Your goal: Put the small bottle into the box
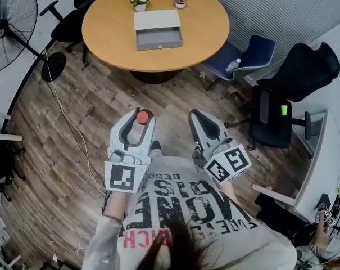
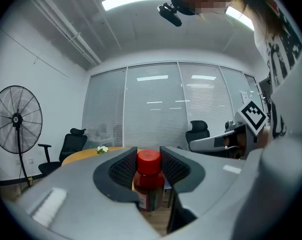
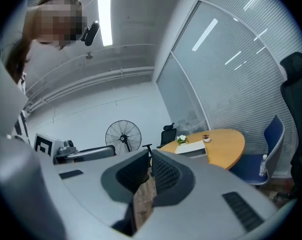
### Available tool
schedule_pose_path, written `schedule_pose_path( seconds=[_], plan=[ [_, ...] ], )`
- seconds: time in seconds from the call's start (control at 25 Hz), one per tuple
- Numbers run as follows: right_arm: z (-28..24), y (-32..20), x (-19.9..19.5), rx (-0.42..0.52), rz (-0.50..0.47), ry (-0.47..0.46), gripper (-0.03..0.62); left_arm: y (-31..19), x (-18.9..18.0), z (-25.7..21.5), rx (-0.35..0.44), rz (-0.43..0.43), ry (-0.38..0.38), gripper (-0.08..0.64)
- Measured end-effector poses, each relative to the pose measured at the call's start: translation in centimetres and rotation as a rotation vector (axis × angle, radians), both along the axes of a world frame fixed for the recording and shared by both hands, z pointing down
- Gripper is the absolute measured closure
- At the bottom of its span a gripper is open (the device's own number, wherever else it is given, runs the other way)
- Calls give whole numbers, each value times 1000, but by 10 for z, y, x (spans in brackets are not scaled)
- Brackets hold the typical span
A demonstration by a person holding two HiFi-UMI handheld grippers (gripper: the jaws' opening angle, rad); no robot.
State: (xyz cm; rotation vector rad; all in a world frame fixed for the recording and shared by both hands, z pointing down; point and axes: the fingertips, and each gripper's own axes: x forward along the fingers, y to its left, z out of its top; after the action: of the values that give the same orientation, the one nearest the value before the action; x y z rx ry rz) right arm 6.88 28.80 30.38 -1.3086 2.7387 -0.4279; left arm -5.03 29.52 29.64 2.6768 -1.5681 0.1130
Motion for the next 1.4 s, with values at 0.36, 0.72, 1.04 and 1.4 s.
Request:
schedule_pose_path(
  seconds=[0.36, 0.72, 1.04, 1.4],
  plan=[
    [6, -39, -26, -25, 27, -35, 568, -38, -23, 15, -37, 25, 12, 411],
    [15, -61, -26, -33, 26, -2, 568, -63, -29, 25, -64, 9, 20, 411],
    [21, -112, -14, -48, 26, -8, 568, -107, -21, 29, -70, -5, 22, 411],
    [12, -199, 0, -22, -40, -4, 568, -183, -4, 22, -51, -67, 24, 411]
  ],
)
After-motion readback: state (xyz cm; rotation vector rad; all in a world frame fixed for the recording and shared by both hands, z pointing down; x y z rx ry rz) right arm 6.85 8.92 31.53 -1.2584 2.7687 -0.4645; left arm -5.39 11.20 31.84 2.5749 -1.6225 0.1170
